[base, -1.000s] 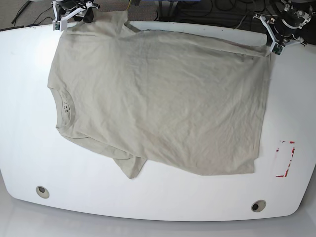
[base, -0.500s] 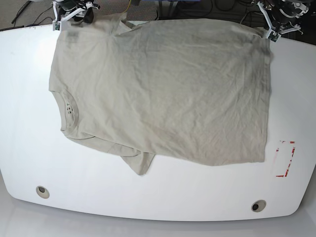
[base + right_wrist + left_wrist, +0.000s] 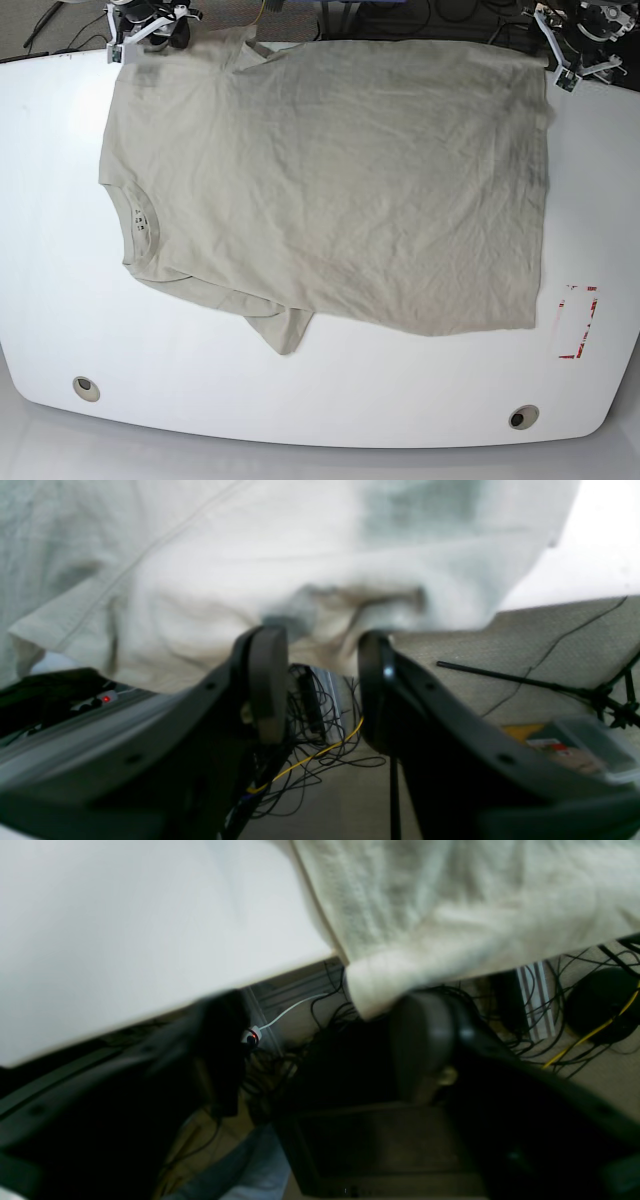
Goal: Layout the t-shirt on the table in an organized manner, then fold the t-shirt properly
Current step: 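Drag the shirt further toward the robot with both grippers, then open both grippers and move them apart off the shirt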
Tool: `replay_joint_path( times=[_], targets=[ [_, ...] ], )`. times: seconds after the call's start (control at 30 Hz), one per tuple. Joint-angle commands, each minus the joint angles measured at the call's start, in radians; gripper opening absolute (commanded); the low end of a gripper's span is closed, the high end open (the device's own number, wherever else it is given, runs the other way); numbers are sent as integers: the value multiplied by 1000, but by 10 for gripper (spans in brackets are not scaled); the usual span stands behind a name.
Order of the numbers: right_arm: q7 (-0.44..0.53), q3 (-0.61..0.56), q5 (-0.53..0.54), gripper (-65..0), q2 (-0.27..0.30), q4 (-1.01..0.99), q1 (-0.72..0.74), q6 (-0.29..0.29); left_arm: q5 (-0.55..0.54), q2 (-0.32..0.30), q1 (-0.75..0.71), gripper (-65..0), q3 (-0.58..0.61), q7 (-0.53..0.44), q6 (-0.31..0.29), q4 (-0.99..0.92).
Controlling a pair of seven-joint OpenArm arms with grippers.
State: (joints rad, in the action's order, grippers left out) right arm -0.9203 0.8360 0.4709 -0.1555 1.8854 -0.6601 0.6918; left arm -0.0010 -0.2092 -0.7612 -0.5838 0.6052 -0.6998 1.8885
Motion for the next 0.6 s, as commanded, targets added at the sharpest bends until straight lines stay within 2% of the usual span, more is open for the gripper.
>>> replay_joint_path(
  times=[0.0, 0.07, 0.33, 0.43, 0.57],
  targets=[
    [14, 7, 10, -417, 6, 21, -8, 6, -7, -11, 4, -154, -34, -12, 2, 18],
    [14, 7, 10, -417, 7, 24, -7, 6, -11, -11, 16, -148, -58, -12, 2, 23],
    [14, 10, 13, -417, 75, 59, 50, 2, -15, -8, 176, -191, -140, -12, 2, 36],
    [14, 12, 13, -414, 133, 87, 79, 1, -14, -8, 257, -200, -160, -12, 2, 36],
    [14, 10, 12, -412, 181, 90, 119, 1, -9, -8, 368, -200, -176, -12, 2, 38]
  ],
)
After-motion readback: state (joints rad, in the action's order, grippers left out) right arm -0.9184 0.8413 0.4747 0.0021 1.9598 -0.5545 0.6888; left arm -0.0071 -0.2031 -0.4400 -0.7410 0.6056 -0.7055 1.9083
